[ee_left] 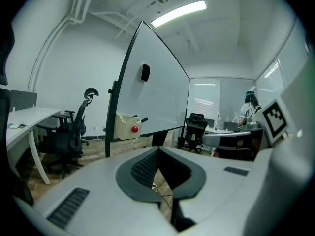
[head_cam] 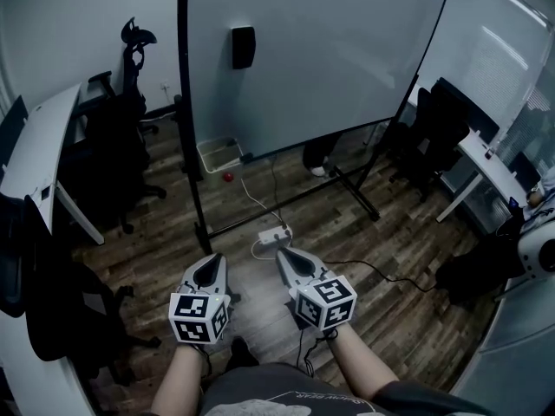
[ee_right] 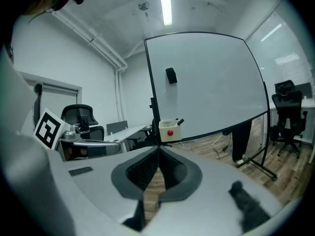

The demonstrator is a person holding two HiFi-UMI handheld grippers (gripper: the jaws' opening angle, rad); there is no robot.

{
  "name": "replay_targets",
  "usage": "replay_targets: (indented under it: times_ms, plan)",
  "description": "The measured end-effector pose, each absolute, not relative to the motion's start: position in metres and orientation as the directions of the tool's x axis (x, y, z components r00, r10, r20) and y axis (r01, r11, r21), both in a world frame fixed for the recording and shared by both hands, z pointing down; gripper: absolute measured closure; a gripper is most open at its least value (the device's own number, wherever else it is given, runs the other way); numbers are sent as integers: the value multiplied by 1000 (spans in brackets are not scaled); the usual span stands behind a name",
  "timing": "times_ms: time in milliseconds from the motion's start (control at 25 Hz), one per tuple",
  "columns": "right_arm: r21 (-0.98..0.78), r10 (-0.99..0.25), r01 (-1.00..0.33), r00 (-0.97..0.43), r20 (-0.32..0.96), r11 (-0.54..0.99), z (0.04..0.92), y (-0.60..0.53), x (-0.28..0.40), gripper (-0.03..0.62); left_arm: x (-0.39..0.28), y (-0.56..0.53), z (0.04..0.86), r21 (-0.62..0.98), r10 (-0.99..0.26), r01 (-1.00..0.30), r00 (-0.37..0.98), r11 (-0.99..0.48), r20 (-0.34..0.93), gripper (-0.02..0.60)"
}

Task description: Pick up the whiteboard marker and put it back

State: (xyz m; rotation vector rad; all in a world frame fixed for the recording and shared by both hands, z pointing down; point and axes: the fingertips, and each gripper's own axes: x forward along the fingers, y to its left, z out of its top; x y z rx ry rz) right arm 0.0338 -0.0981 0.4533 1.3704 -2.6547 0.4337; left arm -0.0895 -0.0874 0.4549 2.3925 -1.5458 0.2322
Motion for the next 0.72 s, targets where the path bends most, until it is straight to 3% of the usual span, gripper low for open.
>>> replay_targets:
  times_ms: [720]
  plan:
    - [-206, -831, -866, -497, 250, 455, 459, -196, -9, 571, -136, -191, 461, 189, -821, -864, 503, -467, 270, 568]
